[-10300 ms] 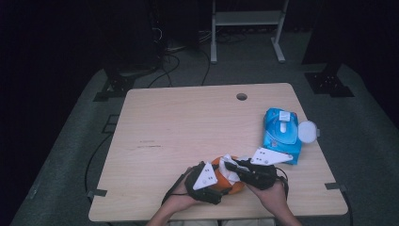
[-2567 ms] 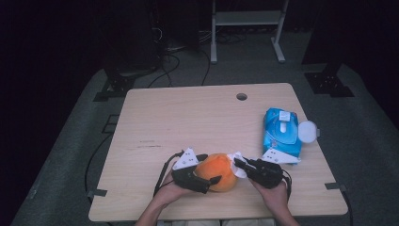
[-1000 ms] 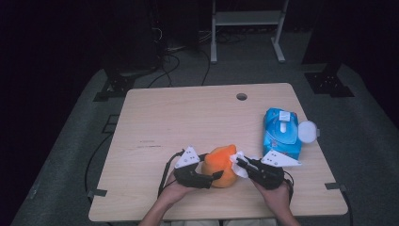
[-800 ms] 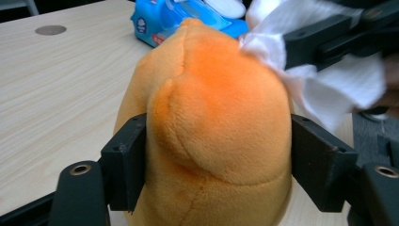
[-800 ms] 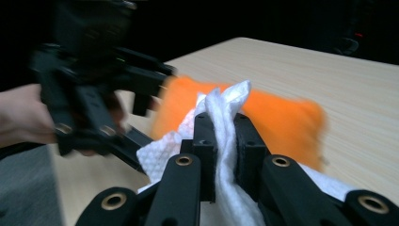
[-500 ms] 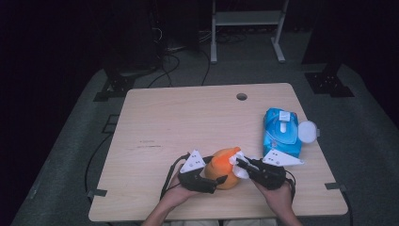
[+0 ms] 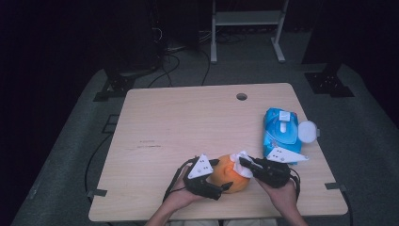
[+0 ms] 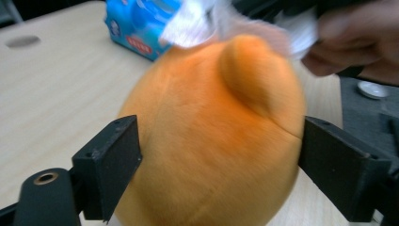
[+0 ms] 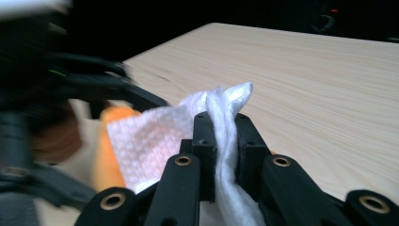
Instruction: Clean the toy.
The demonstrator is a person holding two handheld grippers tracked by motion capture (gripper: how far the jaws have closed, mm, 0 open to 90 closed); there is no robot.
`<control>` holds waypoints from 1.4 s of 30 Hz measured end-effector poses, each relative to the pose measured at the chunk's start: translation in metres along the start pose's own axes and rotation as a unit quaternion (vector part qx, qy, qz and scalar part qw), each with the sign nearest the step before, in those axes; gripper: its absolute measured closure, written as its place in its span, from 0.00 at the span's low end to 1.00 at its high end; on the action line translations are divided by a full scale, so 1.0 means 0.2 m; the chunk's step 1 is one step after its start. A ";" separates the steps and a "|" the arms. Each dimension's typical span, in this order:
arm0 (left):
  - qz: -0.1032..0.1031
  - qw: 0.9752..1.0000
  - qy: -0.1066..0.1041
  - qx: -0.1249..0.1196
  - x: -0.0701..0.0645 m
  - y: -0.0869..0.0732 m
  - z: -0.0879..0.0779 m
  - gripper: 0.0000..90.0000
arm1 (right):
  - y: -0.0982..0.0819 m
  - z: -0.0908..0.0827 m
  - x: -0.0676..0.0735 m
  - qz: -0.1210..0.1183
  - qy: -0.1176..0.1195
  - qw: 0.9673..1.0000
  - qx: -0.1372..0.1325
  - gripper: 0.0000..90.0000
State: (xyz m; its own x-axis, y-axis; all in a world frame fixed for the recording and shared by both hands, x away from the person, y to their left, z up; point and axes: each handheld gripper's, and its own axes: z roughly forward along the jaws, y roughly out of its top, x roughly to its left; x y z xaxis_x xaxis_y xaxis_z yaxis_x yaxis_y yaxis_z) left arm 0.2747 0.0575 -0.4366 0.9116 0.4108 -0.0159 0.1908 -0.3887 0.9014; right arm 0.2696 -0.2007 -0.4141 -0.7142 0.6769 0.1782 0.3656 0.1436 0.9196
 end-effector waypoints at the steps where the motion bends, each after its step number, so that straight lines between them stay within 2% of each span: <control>1: 0.007 1.000 -0.004 0.002 -0.01 -0.01 0.00 0.20 | 0.01 0.00 0.03 -0.002 0.013 1.000 -0.005 0.90; 4: 0.032 0.999 -0.010 0.014 -0.04 0.00 0.01 0.27 | 0.04 0.02 0.14 -0.032 0.056 0.998 -0.001 0.90; 6: 0.046 0.999 -0.012 0.022 -0.06 0.00 0.02 0.30 | 0.06 0.04 0.20 -0.058 0.063 0.996 0.012 0.90; 7: 0.049 0.998 -0.010 0.023 -0.06 0.00 0.01 0.32 | 0.06 0.05 0.20 -0.068 0.059 0.996 0.019 0.90; 8: 0.044 0.999 -0.011 0.021 -0.06 0.00 0.01 0.33 | 0.06 0.05 0.19 -0.068 0.055 0.996 0.022 0.90; 11: 0.042 0.999 -0.011 0.018 -0.06 0.00 0.01 0.33 | 0.05 0.02 0.09 -0.054 0.019 0.998 0.027 0.90; 12: 0.043 0.999 -0.011 0.016 -0.06 -0.01 0.02 0.33 | 0.05 0.02 0.09 -0.054 0.019 0.998 0.027 0.90; 13: 0.046 0.999 -0.013 0.017 -0.06 -0.01 0.02 0.33 | 0.04 0.00 0.06 -0.037 0.018 0.999 0.030 0.90; 16: 0.053 0.998 -0.018 0.023 -0.06 -0.01 0.02 0.33 | 0.05 0.02 0.12 -0.055 0.033 0.997 0.033 0.89; 17: 0.052 0.998 -0.018 0.023 -0.05 -0.01 0.01 0.34 | 0.05 0.02 0.14 -0.069 0.027 0.997 0.035 0.89; 18: 0.045 0.999 -0.018 0.018 -0.04 -0.01 0.01 0.34 | 0.05 0.03 0.14 -0.072 0.025 0.997 0.032 0.89; 20: 0.038 0.999 -0.020 0.018 -0.03 -0.02 0.00 0.35 | 0.04 0.02 0.07 -0.045 0.020 0.998 0.025 0.89; 21: 0.034 0.999 -0.020 0.016 -0.02 -0.02 0.00 0.35 | 0.03 0.01 0.02 -0.036 0.004 0.999 0.025 0.89; 22: 0.030 0.999 -0.021 0.013 -0.01 -0.02 0.00 0.35 | 0.01 0.01 -0.02 -0.032 -0.015 0.999 0.026 0.89; 23: 0.030 0.999 -0.021 0.013 -0.01 -0.02 0.00 0.35 | 0.01 0.01 -0.02 -0.032 -0.015 0.999 0.026 0.89; 24: 0.030 0.999 -0.024 0.012 -0.01 -0.02 0.00 0.35 | -0.03 -0.02 -0.12 0.010 -0.025 0.999 0.025 0.90; 26: 0.032 0.999 -0.025 0.013 -0.01 -0.02 0.00 0.35 | -0.03 -0.03 -0.11 0.016 -0.019 0.999 0.020 0.90; 28: 0.029 0.999 -0.026 0.014 0.00 -0.03 -0.01 0.35 | -0.01 -0.03 -0.07 0.007 -0.001 1.000 0.016 0.90; 29: 0.026 0.999 -0.025 0.012 0.00 -0.03 -0.01 0.35 | 0.00 -0.02 -0.07 0.003 -0.002 1.000 0.016 0.90; 30: 0.024 0.999 -0.023 0.011 0.01 -0.03 -0.02 0.35 | -0.01 -0.01 -0.07 0.005 -0.001 1.000 0.017 0.90; 32: 0.016 1.000 -0.020 0.006 0.02 -0.02 -0.03 0.35 | -0.03 -0.01 -0.13 0.031 -0.005 0.999 0.019 0.90; 34: 0.014 1.000 -0.022 0.005 0.03 -0.02 -0.03 0.35 | -0.06 -0.02 -0.19 0.054 -0.020 0.998 0.026 0.90; 35: 0.009 1.000 -0.022 0.003 0.04 -0.02 -0.03 0.35 | -0.07 -0.02 -0.21 0.058 -0.028 0.997 0.033 0.90; 37: 0.005 1.000 -0.023 0.001 0.04 -0.02 -0.03 0.35 | -0.07 -0.03 -0.21 0.062 -0.027 0.997 0.032 0.90; 38: 0.005 1.000 -0.022 0.002 0.04 -0.02 -0.03 0.35 | -0.07 -0.04 -0.21 0.068 -0.020 0.997 0.023 0.90; 39: 0.001 1.000 -0.020 0.002 0.04 -0.02 -0.04 0.36 | -0.02 -0.05 -0.16 0.051 -0.015 0.999 0.005 0.90; 40: 0.003 1.000 -0.014 -0.002 0.04 -0.02 -0.04 0.36 | -0.01 -0.06 -0.14 0.051 -0.003 0.999 -0.007 0.90; 42: 0.005 1.000 0.000 -0.008 0.04 0.01 -0.05 0.39 | 0.01 -0.06 -0.12 0.047 0.010 0.999 -0.014 0.90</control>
State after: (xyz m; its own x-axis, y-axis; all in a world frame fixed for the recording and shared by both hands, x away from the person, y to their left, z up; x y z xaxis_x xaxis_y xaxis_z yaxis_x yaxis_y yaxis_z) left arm 0.2780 0.0688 -0.4306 0.9139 0.4060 -0.0069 0.1757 -0.3801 0.9081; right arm 0.2802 -0.2266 -0.4131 -0.6899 0.6714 0.2705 0.4151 0.0608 0.9078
